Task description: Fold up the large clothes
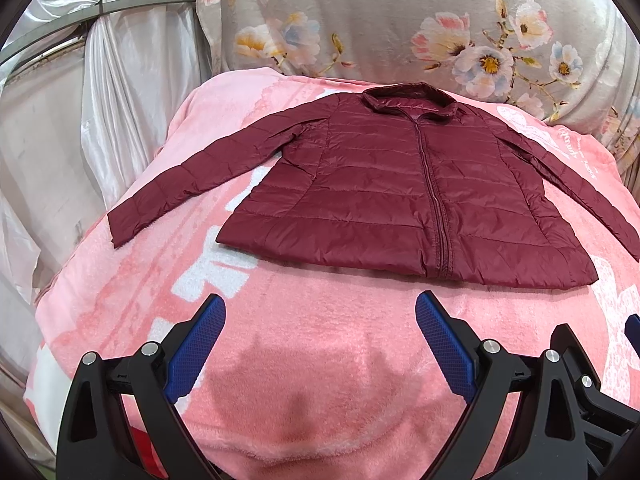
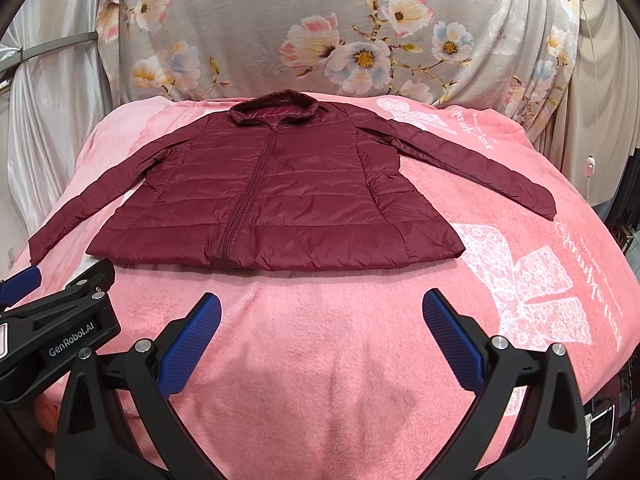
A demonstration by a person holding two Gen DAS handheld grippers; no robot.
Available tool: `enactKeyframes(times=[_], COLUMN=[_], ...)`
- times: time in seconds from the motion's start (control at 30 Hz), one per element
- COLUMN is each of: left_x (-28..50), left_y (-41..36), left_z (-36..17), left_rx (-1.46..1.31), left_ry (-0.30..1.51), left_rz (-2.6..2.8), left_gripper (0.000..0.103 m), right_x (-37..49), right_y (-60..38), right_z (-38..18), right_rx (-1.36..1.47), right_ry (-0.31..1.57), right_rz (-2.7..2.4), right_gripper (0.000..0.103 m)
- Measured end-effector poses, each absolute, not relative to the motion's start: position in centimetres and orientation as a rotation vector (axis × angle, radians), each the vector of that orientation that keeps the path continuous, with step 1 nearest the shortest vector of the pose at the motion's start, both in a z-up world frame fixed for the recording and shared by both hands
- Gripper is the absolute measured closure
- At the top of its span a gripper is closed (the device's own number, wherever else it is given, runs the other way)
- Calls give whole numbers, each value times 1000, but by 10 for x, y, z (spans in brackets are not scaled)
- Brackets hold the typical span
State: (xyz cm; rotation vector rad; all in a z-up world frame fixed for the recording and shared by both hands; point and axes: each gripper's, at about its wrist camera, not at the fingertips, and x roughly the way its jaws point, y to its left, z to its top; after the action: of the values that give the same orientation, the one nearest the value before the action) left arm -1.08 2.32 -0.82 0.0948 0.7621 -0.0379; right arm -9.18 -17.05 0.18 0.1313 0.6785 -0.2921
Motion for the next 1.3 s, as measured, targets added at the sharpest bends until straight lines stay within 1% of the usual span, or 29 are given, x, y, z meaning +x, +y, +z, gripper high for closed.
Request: enactKeyframes(times=[0.27, 0.47, 0.63, 0.8, 0.93, 1.1, 1.3], left_x=[-8, 6, 25, 55, 81, 113, 145], left_y=[25, 33, 35, 41, 40, 40, 45], left_z=[-10, -19, -28, -41, -48, -52, -49], left_rx=[98, 88, 97, 78, 88, 83, 59], left_ry=[765, 791, 810, 850, 876, 904, 872], left_rz=[-33, -14, 7, 25, 44, 56, 83], left_gripper=[9, 9, 9, 9, 9, 9, 9], right_x=[-88, -75, -64, -49, -40, -37, -27], right_y=[-169, -214, -284, -373, -461, -567, -623], right_z=[-2, -12, -32, -41, -47, -74, -92], right_rx=[127, 250, 358, 447, 578, 849, 929], right_ry=[684, 727, 767, 754, 660, 538, 473], right_rz=[-282, -287, -374, -493, -615, -719, -828], right_gripper=[5, 5, 5, 5, 5, 5, 5])
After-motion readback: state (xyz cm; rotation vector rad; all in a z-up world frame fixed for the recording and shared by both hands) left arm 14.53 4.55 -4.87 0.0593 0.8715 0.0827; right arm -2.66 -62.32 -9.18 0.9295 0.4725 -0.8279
